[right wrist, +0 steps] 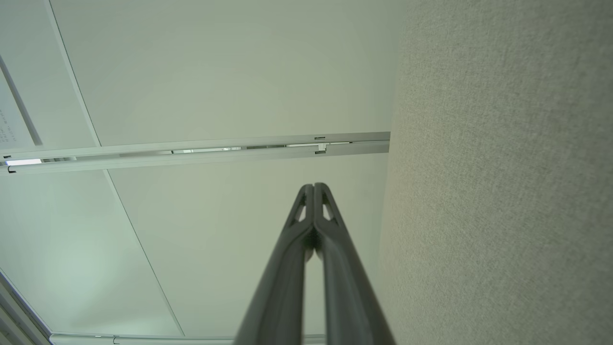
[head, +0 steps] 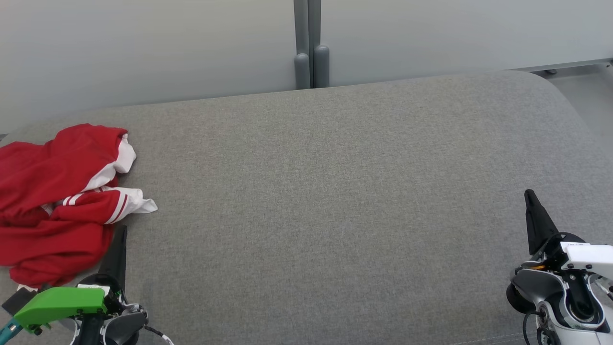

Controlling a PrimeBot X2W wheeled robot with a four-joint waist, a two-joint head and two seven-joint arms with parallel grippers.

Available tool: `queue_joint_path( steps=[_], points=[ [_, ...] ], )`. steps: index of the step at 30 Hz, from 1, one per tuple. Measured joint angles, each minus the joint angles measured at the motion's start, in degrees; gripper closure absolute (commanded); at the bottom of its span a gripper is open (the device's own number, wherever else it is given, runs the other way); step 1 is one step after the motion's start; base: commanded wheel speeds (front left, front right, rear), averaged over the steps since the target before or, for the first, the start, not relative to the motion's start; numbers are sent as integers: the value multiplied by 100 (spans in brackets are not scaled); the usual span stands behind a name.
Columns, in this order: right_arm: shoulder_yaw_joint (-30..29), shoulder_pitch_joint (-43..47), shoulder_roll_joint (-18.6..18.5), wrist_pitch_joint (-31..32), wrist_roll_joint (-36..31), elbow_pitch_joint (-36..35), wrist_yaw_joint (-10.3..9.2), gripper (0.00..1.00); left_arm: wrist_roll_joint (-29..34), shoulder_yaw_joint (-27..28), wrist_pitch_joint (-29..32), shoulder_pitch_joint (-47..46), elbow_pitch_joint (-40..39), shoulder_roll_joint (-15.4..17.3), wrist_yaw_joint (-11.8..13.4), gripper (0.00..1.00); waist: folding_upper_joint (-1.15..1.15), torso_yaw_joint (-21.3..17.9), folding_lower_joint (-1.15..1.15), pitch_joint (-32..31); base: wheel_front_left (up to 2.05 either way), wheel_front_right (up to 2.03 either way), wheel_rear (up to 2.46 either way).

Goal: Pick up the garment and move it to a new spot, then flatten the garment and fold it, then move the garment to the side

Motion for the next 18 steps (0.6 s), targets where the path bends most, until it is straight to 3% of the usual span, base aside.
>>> queue_joint_path(
  steps=[3, 4, 18],
  points=[
    [0, 0, 0, 1, -1, 0, 0, 100, 0, 0, 0, 0, 0, 0, 0, 100, 0, 0, 0, 0, 0, 0, 0],
    [0, 14, 12, 0, 1, 30, -5, 0, 2, 1, 1, 16, 37, -9, 2, 0, 0, 0, 0, 0, 0, 0, 0],
    [94, 299, 123, -134, -122, 137, -14, 0, 2, -143, -67, 286, 196, -115, 7, 0, 0, -1, 0, -1, 0, 0, 0]
  ],
)
